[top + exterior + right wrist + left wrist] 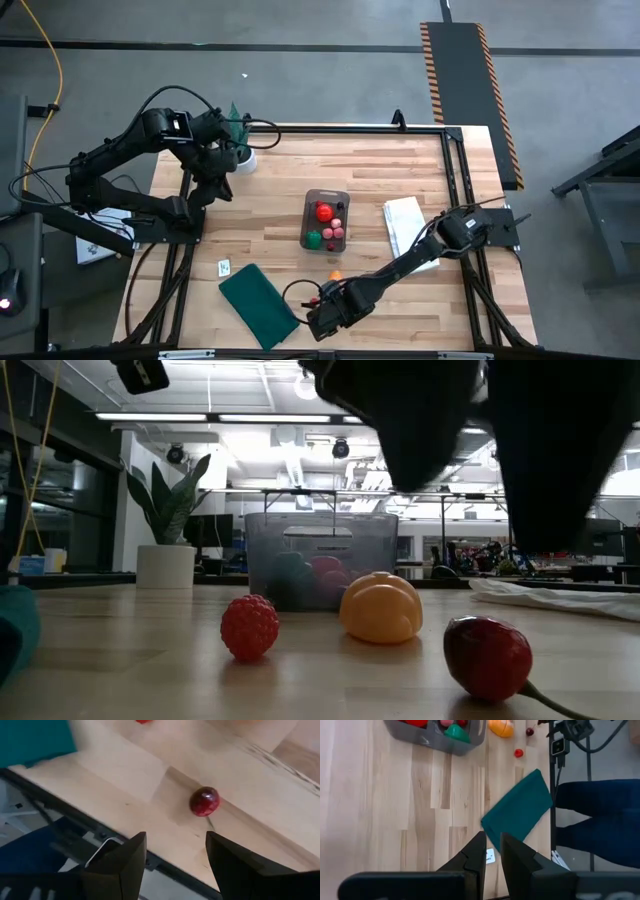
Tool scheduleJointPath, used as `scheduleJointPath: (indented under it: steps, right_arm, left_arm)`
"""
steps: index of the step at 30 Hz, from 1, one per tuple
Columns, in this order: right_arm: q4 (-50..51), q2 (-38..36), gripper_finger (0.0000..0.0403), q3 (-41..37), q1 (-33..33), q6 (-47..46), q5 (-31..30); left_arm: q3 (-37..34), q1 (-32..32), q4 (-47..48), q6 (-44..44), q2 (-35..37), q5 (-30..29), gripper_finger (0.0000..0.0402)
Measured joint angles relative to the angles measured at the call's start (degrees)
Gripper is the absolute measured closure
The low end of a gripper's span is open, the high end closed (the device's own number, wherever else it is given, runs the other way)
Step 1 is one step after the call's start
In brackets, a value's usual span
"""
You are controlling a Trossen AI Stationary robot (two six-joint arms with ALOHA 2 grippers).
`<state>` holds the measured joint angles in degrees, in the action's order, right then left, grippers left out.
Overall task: Pick and placing Produce into tupperware
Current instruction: Put the red cherry into the transparent black bin
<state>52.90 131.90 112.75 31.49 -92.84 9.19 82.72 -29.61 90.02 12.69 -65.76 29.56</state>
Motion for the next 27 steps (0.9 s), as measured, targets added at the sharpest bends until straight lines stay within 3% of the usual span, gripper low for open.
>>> scheduleJointPath:
  steps: [27]
  right_arm:
    - [5.36,0.94,0.0208,-0.37,-2.02,-3.31,-2.12]
  left_arm:
    - [-0.01,0.0,-0.02,0.33,0.0,1.99,0.0356]
